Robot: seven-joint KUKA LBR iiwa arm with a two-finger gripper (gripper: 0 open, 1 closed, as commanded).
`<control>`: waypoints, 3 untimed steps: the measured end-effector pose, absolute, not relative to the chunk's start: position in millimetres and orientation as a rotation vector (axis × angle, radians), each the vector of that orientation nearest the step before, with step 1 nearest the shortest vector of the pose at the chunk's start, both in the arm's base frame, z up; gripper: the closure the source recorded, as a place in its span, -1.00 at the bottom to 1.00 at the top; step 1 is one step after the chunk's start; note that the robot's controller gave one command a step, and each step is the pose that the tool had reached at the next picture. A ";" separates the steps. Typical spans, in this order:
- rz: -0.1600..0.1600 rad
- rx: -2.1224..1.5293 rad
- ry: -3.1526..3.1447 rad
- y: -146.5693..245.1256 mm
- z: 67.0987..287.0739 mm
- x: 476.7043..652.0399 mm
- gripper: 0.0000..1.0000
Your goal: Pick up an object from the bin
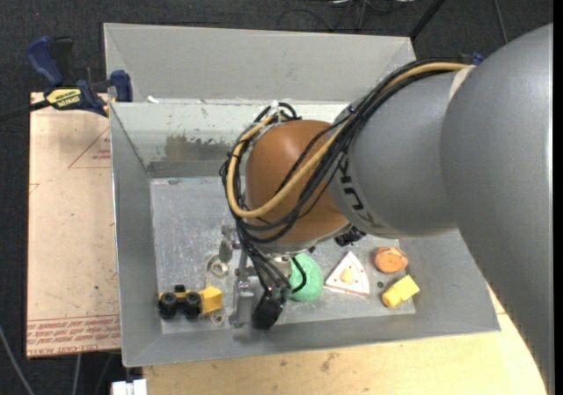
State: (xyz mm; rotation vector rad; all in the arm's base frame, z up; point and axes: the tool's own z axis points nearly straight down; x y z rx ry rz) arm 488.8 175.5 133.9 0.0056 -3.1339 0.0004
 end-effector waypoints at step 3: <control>-0.006 -0.034 -3.148 237.9 135.8 486.1 -1.00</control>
Offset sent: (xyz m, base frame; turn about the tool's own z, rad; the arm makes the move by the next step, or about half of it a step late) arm -0.0048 0.0670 -0.0639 0.0002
